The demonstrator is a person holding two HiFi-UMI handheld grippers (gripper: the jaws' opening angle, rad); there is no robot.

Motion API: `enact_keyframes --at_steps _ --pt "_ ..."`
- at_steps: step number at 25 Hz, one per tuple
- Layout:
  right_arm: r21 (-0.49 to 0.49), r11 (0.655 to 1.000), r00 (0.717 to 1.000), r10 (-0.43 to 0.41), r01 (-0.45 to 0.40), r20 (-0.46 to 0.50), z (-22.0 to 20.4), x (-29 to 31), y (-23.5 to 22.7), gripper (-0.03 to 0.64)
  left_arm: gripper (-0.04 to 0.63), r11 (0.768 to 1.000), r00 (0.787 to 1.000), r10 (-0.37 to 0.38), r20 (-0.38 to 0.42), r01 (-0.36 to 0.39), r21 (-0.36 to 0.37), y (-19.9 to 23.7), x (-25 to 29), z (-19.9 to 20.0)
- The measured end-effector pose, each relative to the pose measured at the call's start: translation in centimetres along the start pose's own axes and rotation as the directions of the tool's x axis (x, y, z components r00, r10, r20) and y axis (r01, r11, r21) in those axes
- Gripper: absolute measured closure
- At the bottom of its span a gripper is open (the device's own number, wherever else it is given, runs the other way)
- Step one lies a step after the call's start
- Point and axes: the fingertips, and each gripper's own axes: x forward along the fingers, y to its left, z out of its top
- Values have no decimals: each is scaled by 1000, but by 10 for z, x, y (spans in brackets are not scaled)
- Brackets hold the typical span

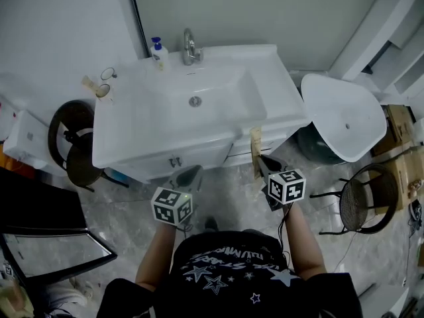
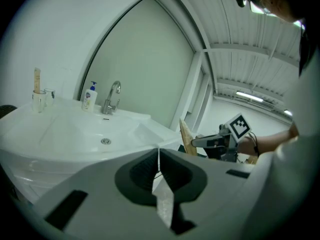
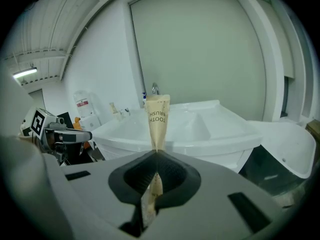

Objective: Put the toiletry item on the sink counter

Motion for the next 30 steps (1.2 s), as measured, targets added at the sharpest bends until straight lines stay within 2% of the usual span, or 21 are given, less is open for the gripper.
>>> enact_keyframes --at_steps 6,11,19,25,30 --pt "3 1000 1000 -4 5 -12 5 15 -3 600 575 1000 1000 -19 -14 19 4 10 8 2" --pt "2 1000 1000 -4 4 -9 14 27 -17 600 575 1000 1000 -5 -8 5 1 20 16 9" --pt "-48 999 1000 21 -21 -15 46 72 -66 600 575 997 997 74 7 -74 -14 43 44 30" --pt "-52 996 997 70 -71 -9 85 111 -110 600 575 992 992 123 6 -123 -16 58 84 55" --pt "-107 988 994 105 -107 -23 116 147 -142 600 575 987 987 158 13 -157 -29 68 118 81"
